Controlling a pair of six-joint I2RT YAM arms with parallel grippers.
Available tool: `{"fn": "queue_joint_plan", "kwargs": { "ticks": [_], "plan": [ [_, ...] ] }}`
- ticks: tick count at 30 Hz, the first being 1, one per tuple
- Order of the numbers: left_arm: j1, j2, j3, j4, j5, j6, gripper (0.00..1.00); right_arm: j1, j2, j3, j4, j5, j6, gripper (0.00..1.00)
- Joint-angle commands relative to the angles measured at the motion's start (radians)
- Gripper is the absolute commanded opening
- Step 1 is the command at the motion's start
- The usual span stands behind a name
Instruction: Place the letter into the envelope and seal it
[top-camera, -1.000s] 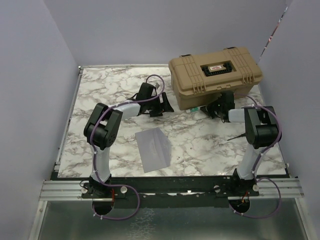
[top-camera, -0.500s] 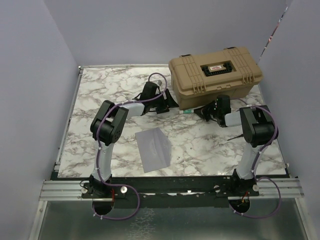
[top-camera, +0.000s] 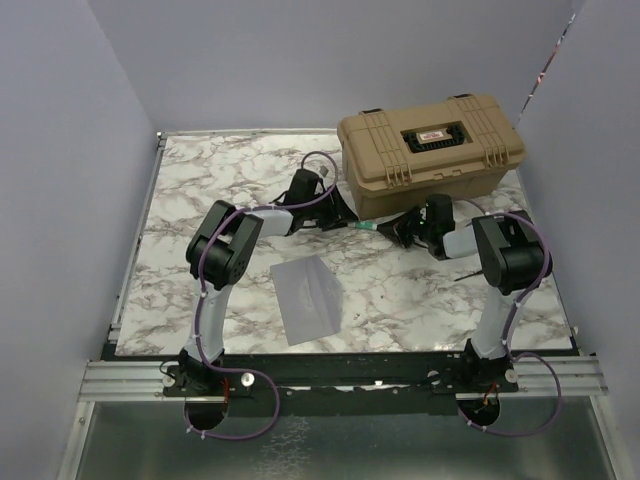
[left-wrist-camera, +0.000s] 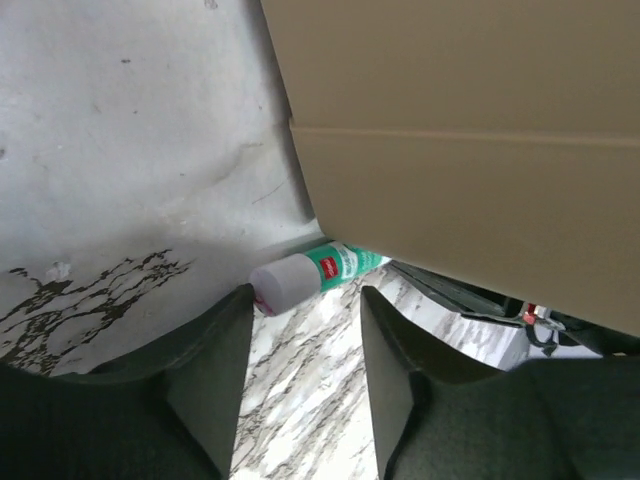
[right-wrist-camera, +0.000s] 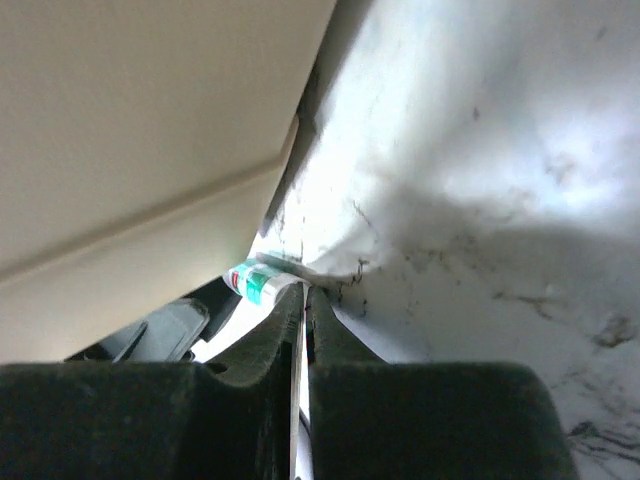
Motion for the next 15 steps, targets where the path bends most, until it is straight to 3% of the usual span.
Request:
{"fn": "queue_joint_plan", "kwargs": {
  "ticks": [1, 15],
  "plan": [
    [-0.024, 0.024, -0.054, -0.052, 0.028, 0.001, 0.47, 0.025, -0.017, -0.050, -0.022, -0.003, -0.037, 0.07],
    [-0.042, -0.059, -0.158, -0.117, 0.015, 0.037, 0.41, 0.089, -0.131, -0.130, -0.095, 0.043, -0.094, 0.07]
  ]
}}
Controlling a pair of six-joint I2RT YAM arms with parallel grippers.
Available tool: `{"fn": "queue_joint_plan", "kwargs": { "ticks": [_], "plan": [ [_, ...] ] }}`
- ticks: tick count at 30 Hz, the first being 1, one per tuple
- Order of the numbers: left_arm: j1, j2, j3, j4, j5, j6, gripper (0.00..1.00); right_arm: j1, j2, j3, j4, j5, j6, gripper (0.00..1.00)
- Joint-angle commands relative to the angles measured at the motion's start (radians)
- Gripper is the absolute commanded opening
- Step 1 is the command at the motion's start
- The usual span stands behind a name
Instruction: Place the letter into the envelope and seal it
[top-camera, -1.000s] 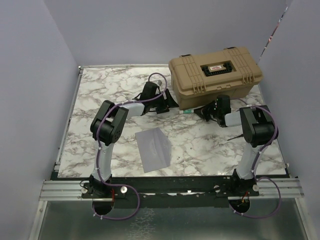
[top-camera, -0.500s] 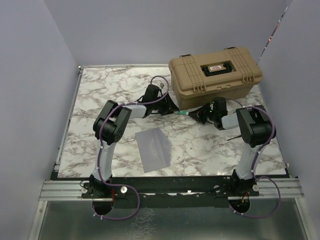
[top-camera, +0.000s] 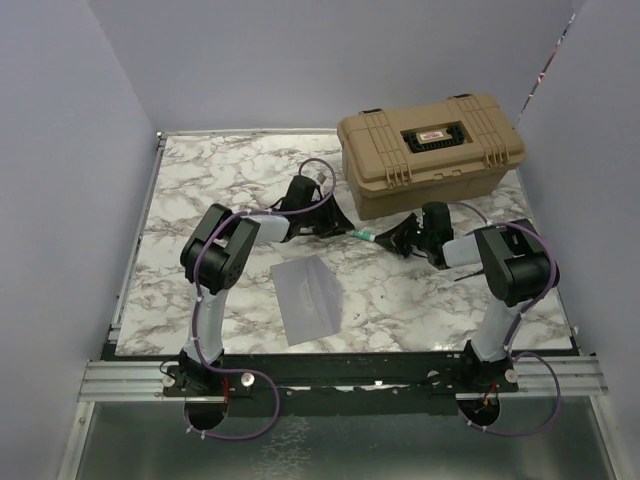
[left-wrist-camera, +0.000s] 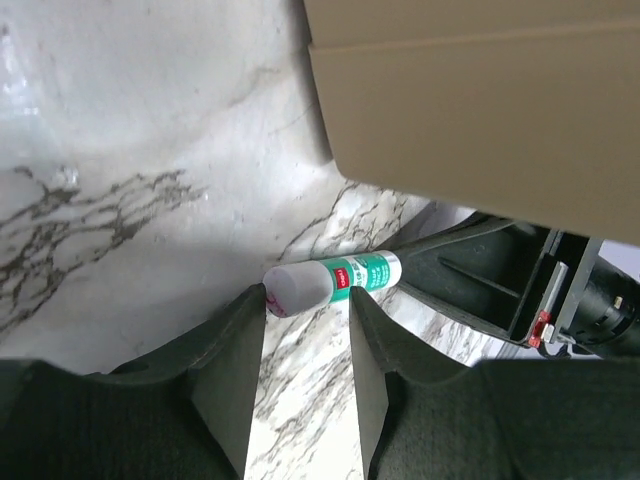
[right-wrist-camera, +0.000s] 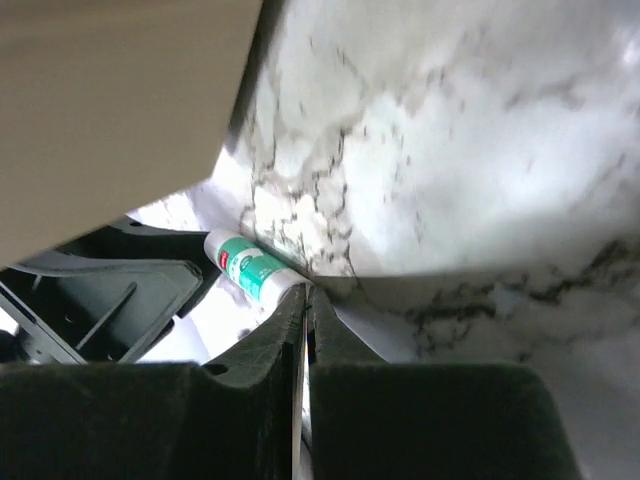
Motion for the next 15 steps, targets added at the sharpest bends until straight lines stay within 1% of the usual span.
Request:
{"fn": "queue_joint_plan", "kwargs": {
  "ticks": [1, 4, 7, 10, 11, 12, 15],
  "plan": [
    [-0.036, -0.024, -0.076, -0.150, -0.003, 0.043, 0.41, 0.051, -0.060, -0.045, -0.095, 0.045, -0.052, 0.07],
    [-0.051, -0.052, -0.106, -0.195, -0.019, 0.064, 0.41, 0.080, -0.111, -0.073, -0.137, 0.079, -0.054, 0.07],
    [-0.054, -0.088, -0.133, -0.242, -0.058, 0.087, 0.41, 0.102, -0.191, -0.120, -0.172, 0.147, -0.050, 0.07],
    [-0.054, -0.115, -0.131, -0.322, -0.152, 0.129, 0.37, 0.112, -0.262, -0.135, -0.239, 0.218, -0.081, 0.08],
    [-0.054, -0.122, -0.124, -0.352, -0.191, 0.143, 0.36, 0.113, -0.282, -0.133, -0.266, 0.238, -0.099, 0.10],
    [-0.054, -0.125, -0.114, -0.392, -0.223, 0.158, 0.35, 0.113, -0.306, -0.129, -0.303, 0.256, -0.128, 0.15],
    [-0.054, -0.129, -0.074, -0.457, -0.280, 0.198, 0.34, 0.139, -0.427, -0.133, -0.393, 0.367, -0.249, 0.31]
  ]
}}
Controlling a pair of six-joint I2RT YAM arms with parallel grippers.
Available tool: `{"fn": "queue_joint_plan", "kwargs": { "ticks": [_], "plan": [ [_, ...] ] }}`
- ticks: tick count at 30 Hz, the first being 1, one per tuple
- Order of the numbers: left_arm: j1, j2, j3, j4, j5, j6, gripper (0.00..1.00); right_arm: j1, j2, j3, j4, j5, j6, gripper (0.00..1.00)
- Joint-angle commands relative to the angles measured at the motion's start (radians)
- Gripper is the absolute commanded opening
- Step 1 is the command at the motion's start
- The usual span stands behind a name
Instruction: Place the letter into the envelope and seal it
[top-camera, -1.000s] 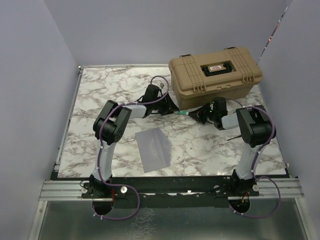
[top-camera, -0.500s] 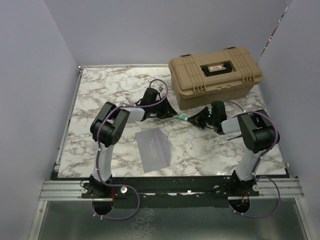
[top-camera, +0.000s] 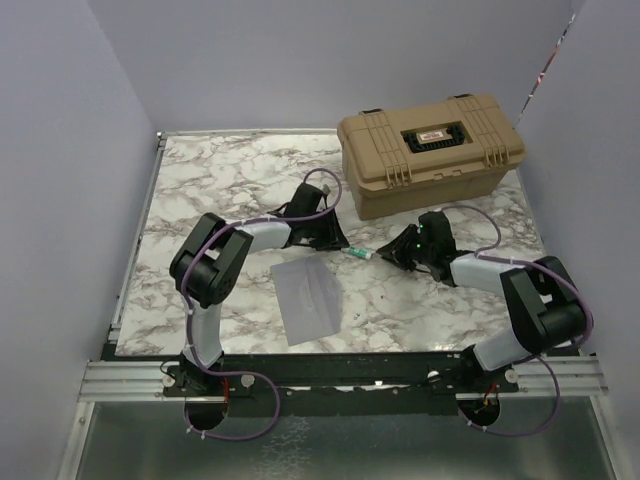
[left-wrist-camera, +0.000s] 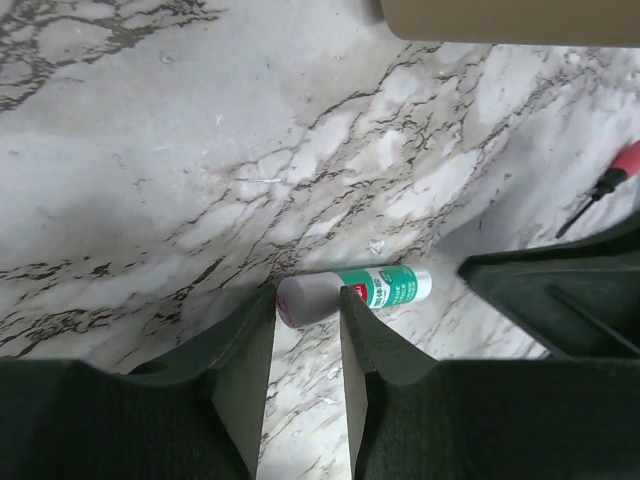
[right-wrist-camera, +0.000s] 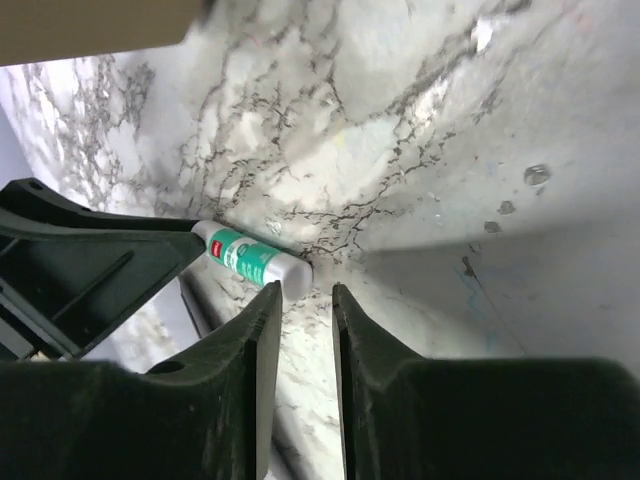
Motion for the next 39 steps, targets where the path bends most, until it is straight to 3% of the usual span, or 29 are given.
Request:
{"fn": "queue_joint_plan", "kwargs": {
  "ticks": [1, 5, 14, 20, 27, 32, 39],
  "plan": [
    [0.000, 0.006, 0.028, -0.262, -0.185, 0.117, 0.34, 0.033, -0.170, -0.005, -0.190, 0.212, -0.196, 0.37],
    [0.000, -0.018, 0.063, -0.300, -0.216, 0.145, 0.34, 0.039, -0.269, 0.027, -0.249, 0.178, -0.409, 0.51],
    [0.003, -0.085, 0.085, -0.337, -0.223, 0.186, 0.41, 0.096, -0.202, 0.217, -0.319, 0.128, -0.776, 0.63],
    [0.008, -0.109, 0.073, -0.344, -0.226, 0.200, 0.52, 0.188, -0.072, 0.345, -0.356, 0.168, -0.952, 0.65],
    [0.033, -0.120, 0.069, -0.383, -0.300, 0.169, 0.57, 0.278, 0.088, 0.485, -0.496, 0.180, -1.202, 0.66],
    [0.064, -0.141, 0.050, -0.398, -0.316, 0.158, 0.60, 0.294, 0.126, 0.482, -0.440, 0.173, -1.242, 0.65],
    [0.088, -0.165, 0.029, -0.401, -0.310, 0.154, 0.72, 0.294, 0.222, 0.538, -0.440, 0.121, -1.295, 0.64]
  ]
}}
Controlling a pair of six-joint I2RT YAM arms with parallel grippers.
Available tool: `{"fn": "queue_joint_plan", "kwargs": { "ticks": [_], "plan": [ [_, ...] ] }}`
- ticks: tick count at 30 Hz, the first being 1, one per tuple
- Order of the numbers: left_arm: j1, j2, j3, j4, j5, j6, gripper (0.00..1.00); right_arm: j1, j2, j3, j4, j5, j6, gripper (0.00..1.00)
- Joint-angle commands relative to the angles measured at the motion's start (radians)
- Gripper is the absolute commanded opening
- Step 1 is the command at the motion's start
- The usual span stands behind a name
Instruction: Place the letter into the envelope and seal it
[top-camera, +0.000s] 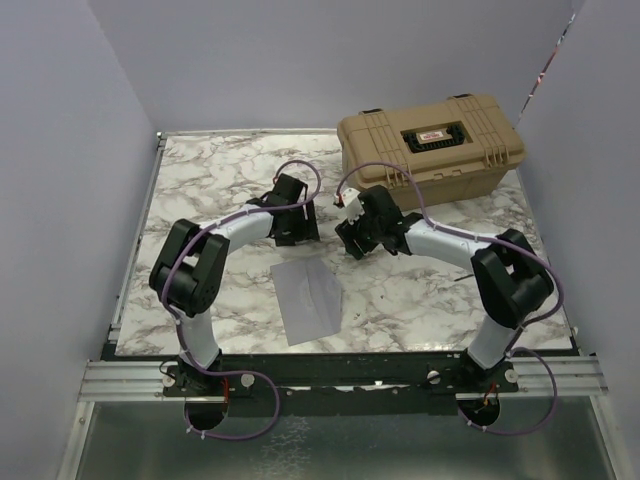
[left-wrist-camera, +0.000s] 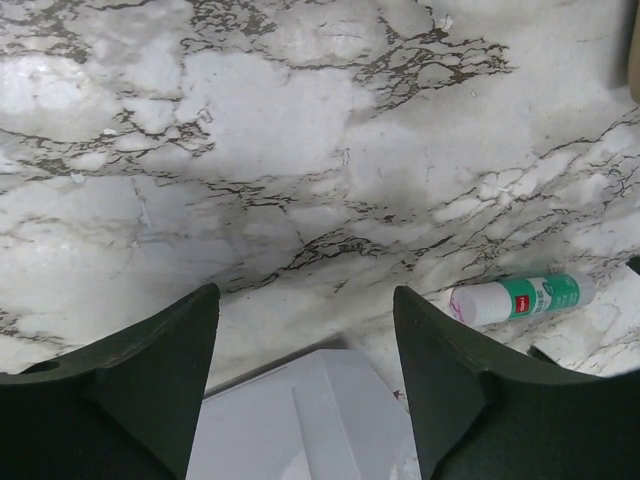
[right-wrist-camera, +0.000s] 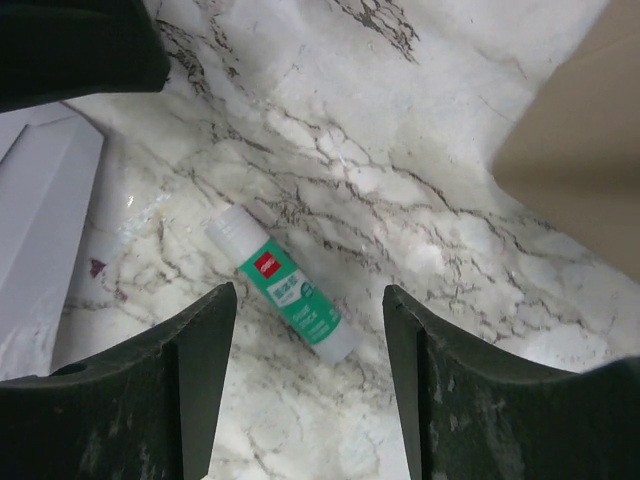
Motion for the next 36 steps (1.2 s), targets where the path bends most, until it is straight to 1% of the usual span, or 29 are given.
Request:
{"fn": "queue_joint_plan", "kwargs": {
  "ticks": [1, 5, 8, 11, 15, 17, 20, 22, 24, 25, 26, 30, 32, 36],
  "plan": [
    [0.014, -0.046, -0.024, -0.023, -0.026, -0.007, 0.73, 0.001, 0.082, 0.065, -0.028, -0.037, -0.074, 0.63],
    [0.032, -0.063, -0.029, -0.031, -0.031, -0.005, 0.75, 0.002, 0.121, 0.092, -0.079, -0.073, -0.098, 0.60],
    [0.043, -0.076, -0.034, -0.033, -0.036, -0.004, 0.75, 0.002, 0.132, 0.093, -0.101, -0.090, -0.108, 0.55],
    [0.051, -0.088, -0.036, -0.034, -0.035, -0.004, 0.75, 0.003, 0.145, 0.096, -0.118, -0.085, -0.114, 0.44],
    [0.056, -0.099, -0.037, -0.035, -0.029, -0.001, 0.75, 0.003, 0.137, 0.071, -0.104, -0.077, -0.119, 0.39],
    [0.057, -0.104, -0.035, -0.034, -0.028, 0.002, 0.76, 0.004, 0.131, 0.063, -0.103, -0.075, -0.122, 0.33],
    [0.059, -0.113, -0.032, -0.033, -0.026, 0.007, 0.79, 0.008, 0.118, 0.052, -0.097, -0.069, -0.124, 0.22],
    [0.059, -0.122, -0.031, -0.033, -0.024, 0.009, 0.83, 0.009, 0.101, 0.044, -0.087, -0.067, -0.116, 0.17],
    [0.059, -0.138, -0.032, -0.027, -0.023, 0.014, 0.91, 0.009, 0.072, 0.036, -0.068, -0.067, -0.093, 0.14],
    [0.059, -0.147, -0.033, -0.023, -0.020, 0.018, 0.98, 0.009, 0.052, 0.028, -0.056, -0.069, -0.079, 0.13],
    [0.059, -0.158, -0.033, -0.019, -0.017, 0.024, 0.99, 0.008, 0.030, 0.021, -0.040, -0.073, -0.061, 0.13],
    [0.060, -0.202, -0.026, -0.003, 0.006, 0.050, 0.99, 0.009, -0.084, -0.019, 0.043, -0.084, 0.028, 0.12],
    [0.062, -0.232, -0.019, 0.009, 0.025, 0.055, 0.99, 0.010, -0.148, -0.031, 0.085, -0.089, 0.098, 0.12],
    [0.073, -0.298, 0.009, 0.088, 0.121, 0.063, 0.99, 0.007, -0.276, -0.022, 0.186, -0.129, 0.273, 0.12]
  ]
}}
